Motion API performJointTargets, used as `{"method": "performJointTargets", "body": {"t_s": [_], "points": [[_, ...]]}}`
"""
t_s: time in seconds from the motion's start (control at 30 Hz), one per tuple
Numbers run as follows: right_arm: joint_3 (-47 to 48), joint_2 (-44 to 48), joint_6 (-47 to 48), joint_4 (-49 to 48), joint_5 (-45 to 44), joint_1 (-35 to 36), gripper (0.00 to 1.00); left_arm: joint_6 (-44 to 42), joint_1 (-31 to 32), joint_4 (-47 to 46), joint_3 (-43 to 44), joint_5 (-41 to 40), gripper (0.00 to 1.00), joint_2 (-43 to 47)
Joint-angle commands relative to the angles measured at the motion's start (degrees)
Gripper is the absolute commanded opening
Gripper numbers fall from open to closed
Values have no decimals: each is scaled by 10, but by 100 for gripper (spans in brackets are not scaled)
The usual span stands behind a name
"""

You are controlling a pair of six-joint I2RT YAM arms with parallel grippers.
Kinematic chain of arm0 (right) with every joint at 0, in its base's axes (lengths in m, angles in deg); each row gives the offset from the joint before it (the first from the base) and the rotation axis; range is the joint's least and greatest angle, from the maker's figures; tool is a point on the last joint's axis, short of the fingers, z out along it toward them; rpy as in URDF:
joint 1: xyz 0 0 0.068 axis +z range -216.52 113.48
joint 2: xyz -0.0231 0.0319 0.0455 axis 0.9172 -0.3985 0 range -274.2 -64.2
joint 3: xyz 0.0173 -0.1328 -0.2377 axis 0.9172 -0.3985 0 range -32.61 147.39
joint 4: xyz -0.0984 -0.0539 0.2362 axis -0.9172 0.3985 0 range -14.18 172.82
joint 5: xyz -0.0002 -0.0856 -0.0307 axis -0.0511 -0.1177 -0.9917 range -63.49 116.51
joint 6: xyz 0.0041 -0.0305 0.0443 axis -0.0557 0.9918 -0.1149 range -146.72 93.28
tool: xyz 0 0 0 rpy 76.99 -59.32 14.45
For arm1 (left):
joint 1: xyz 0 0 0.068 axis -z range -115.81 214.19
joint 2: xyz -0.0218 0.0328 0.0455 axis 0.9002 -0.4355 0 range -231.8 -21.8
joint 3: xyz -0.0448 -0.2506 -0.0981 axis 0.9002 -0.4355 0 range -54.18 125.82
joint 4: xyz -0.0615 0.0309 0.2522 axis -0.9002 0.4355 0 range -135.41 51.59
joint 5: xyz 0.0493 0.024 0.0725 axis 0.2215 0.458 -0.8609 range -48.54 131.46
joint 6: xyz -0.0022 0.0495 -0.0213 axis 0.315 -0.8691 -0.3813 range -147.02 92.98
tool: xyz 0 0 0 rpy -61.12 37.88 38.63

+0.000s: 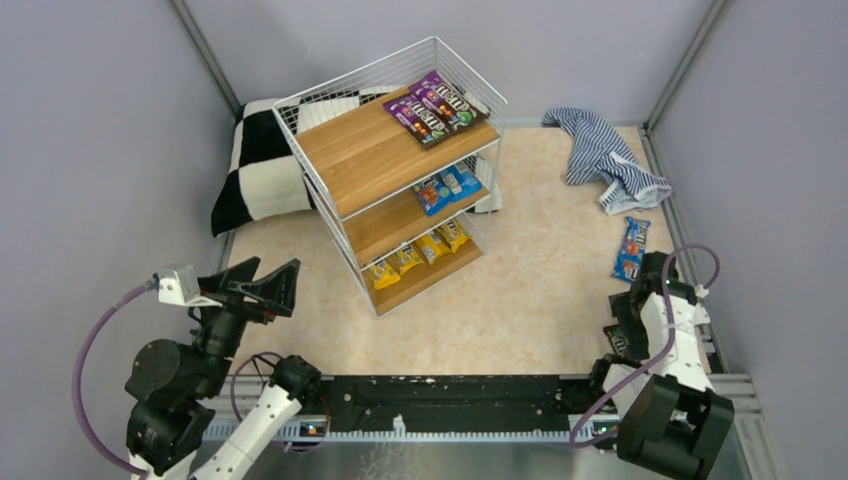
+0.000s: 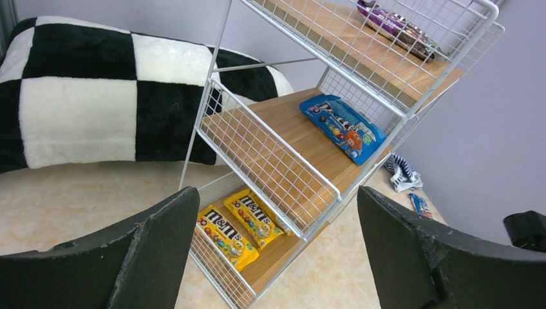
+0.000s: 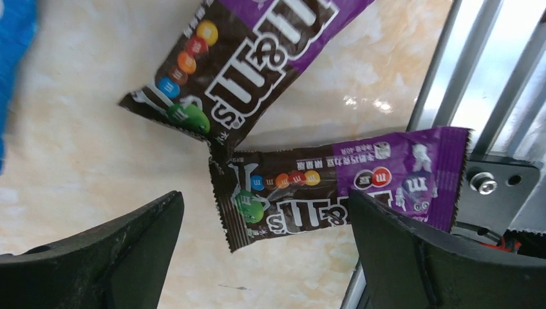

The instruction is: Place and organize the candy bags onto the shelf

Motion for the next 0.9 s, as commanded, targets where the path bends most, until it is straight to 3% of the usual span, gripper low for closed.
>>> {"method": "performJointTargets", "body": {"t_s": [0.0, 0.13, 0.3, 0.43, 0.57, 0.67, 0.77, 0.87], "points": [[-15, -22, -45, -12, 16, 57, 98, 9, 3, -5, 15, 0, 98, -1], [-15, -43, -90, -28, 22, 134, 98, 14, 4, -5, 14, 1, 98, -1], [23, -101, -184, -46, 0, 340, 98, 19, 4, -5, 11, 2, 98, -1], [95, -213, -198, -120, 4, 509, 97, 26, 4, -7, 6, 1, 98, -1], [257, -368, -114, -136, -6, 660, 99, 28, 3, -2, 10, 1, 98, -2], [340, -405, 15, -148, -3, 716, 99, 28, 3, 11, 23, -8, 98, -2], [325, -368, 120, -200, 34, 721, 99, 25, 3, 22, 26, -21, 98, 3], [240, -278, 189, -254, 67, 691, 99, 22, 4, 22, 24, -22, 98, 3]]}}
